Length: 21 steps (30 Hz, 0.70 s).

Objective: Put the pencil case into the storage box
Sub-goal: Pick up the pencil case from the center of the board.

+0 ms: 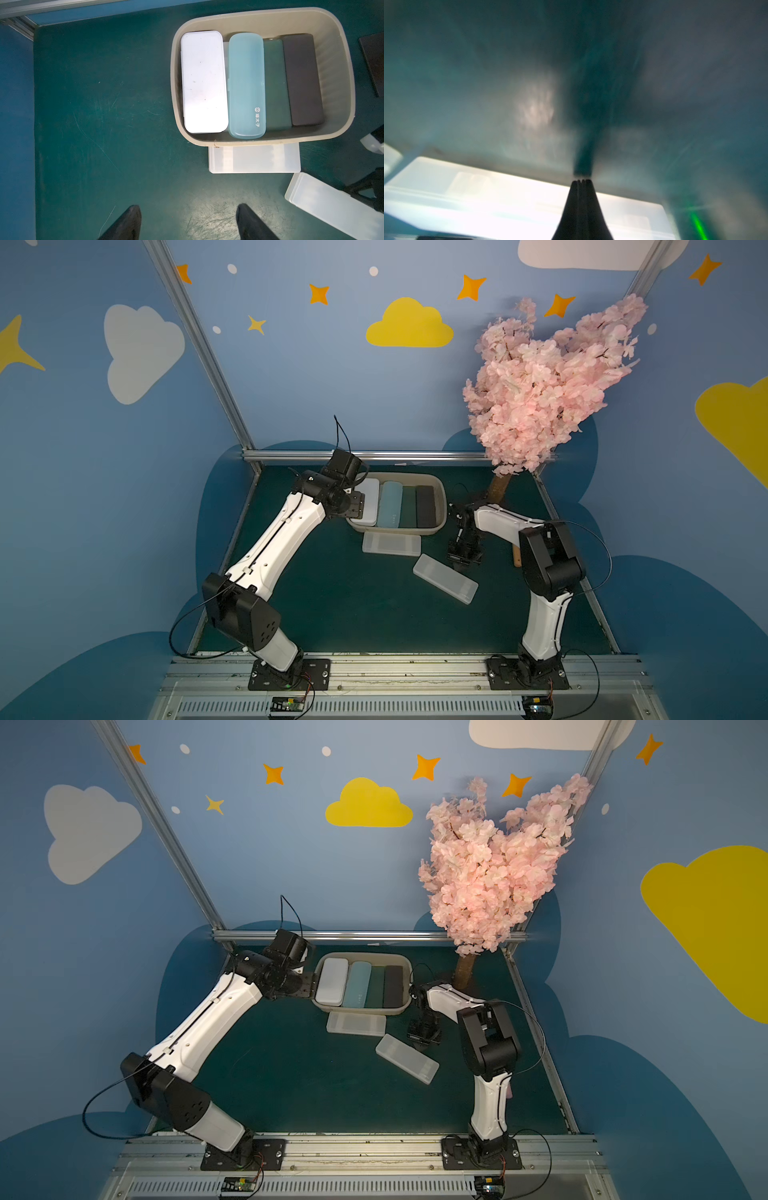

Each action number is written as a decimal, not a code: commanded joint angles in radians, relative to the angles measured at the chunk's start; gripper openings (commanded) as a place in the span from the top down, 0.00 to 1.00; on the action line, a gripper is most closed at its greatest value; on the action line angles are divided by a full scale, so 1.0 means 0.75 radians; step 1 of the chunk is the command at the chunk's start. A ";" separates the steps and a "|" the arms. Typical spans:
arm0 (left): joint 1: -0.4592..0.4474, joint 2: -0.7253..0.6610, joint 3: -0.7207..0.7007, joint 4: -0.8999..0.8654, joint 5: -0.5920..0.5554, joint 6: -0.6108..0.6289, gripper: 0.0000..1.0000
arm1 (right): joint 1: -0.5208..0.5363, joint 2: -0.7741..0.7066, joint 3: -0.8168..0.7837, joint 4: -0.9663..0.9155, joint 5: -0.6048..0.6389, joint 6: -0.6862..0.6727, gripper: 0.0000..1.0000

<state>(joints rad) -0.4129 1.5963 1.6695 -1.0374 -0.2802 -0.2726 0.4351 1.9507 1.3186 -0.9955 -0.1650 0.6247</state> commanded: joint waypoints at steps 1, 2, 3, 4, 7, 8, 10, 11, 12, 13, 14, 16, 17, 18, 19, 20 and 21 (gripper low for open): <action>0.013 -0.055 -0.017 -0.001 0.011 0.024 0.24 | 0.018 -0.171 0.018 -0.065 0.093 -0.001 0.70; 0.019 -0.064 -0.019 -0.005 0.008 0.024 0.24 | 0.030 -0.227 0.031 -0.065 0.126 -0.005 0.60; 0.026 -0.071 -0.022 -0.004 0.009 0.026 0.24 | 0.040 -0.271 0.041 -0.065 0.139 -0.016 0.54; 0.032 -0.083 -0.024 -0.006 0.007 0.028 0.24 | 0.053 -0.312 0.055 -0.063 0.148 -0.038 0.48; 0.041 -0.112 -0.044 -0.006 0.011 0.026 0.23 | 0.094 -0.382 0.065 -0.070 0.103 -0.148 0.35; 0.043 -0.124 -0.055 -0.007 0.011 0.026 0.23 | 0.113 -0.384 0.057 -0.071 0.058 -0.207 0.31; 0.043 -0.144 -0.082 -0.005 0.014 0.027 0.23 | 0.159 -0.363 0.036 -0.079 -0.006 -0.317 0.26; 0.043 -0.155 -0.096 -0.003 0.016 0.026 0.23 | 0.192 -0.349 0.020 -0.084 -0.019 -0.375 0.23; 0.045 -0.162 -0.106 -0.002 0.015 0.029 0.23 | 0.221 -0.336 0.005 -0.086 -0.010 -0.425 0.21; 0.044 -0.172 -0.119 -0.002 0.012 0.029 0.22 | 0.249 -0.322 -0.009 -0.093 0.007 -0.474 0.20; 0.046 -0.182 -0.127 -0.002 0.014 0.030 0.22 | 0.268 -0.309 -0.021 -0.094 0.011 -0.524 0.20; 0.047 -0.197 -0.143 -0.002 0.009 0.034 0.22 | 0.296 -0.286 -0.032 -0.097 0.028 -0.619 0.18; 0.049 -0.205 -0.148 -0.005 0.006 0.034 0.22 | 0.312 -0.282 -0.031 -0.094 0.059 -0.670 0.17; 0.049 -0.210 -0.155 -0.004 0.007 0.034 0.22 | 0.324 -0.280 -0.031 -0.089 0.079 -0.716 0.16; 0.051 -0.220 -0.163 -0.004 0.004 0.034 0.22 | 0.336 -0.279 -0.030 -0.085 0.107 -0.761 0.15; 0.051 -0.228 -0.170 -0.004 0.005 0.034 0.22 | 0.346 -0.274 -0.028 -0.079 0.136 -0.804 0.14; 0.054 -0.234 -0.177 -0.005 0.004 0.035 0.22 | 0.357 -0.270 -0.025 -0.079 0.159 -0.837 0.13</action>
<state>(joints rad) -0.3798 1.4536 1.5475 -1.0378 -0.2810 -0.2569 0.6880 1.7496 1.2926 -1.0302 -0.1097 0.1452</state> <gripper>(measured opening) 0.778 0.862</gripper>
